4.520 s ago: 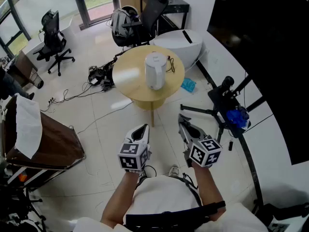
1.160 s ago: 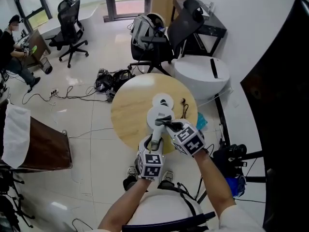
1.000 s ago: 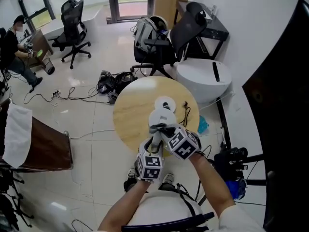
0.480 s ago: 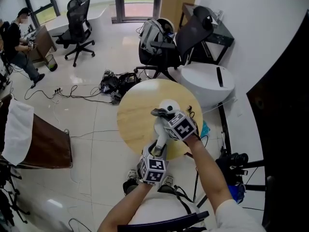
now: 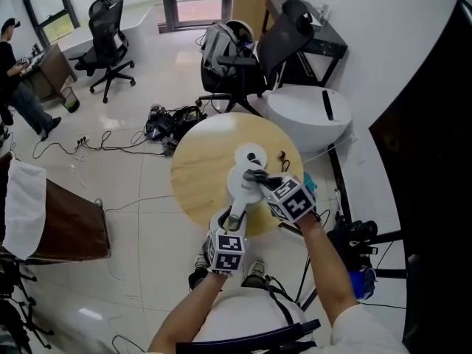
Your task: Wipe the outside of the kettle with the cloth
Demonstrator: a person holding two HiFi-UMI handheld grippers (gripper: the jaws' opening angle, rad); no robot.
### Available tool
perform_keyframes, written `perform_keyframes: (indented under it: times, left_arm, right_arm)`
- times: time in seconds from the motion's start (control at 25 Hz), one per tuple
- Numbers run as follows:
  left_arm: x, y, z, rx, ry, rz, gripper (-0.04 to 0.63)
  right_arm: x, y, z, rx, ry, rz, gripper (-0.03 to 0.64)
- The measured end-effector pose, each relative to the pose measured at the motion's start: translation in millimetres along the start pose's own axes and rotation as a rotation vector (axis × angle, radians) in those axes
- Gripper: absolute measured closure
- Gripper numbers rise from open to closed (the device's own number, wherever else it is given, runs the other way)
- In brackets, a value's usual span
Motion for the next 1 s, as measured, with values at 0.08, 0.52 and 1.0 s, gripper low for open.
perform_keyframes:
  times: [0.08, 0.52, 1.0]
  left_arm:
    - [0.3, 0.5, 0.2, -0.006, 0.003, 0.005, 0.430]
    - [-0.1, 4.6, 0.6, -0.032, 0.010, 0.014, 0.430]
    - [4.2, 5.9, -2.7, -0.064, 0.023, 0.051, 0.430]
  right_arm:
    - [3.1, 19.1, 1.0, -0.004, -0.016, -0.031, 0.586]
    - [41.2, 52.0, 36.6, -0.225, -0.181, -0.094, 0.586]
    - [-43.3, 72.5, 102.4, -0.420, -0.135, -0.200, 0.586]
Point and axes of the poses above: the fingertips, and each gripper's own axes: x backward along the fingers, y to its left, z out of its underside, the point moved 6 cm from there along x, backward along the fingers, and after that the axes turned 10 degrees about -y, right-handed, at the moved point
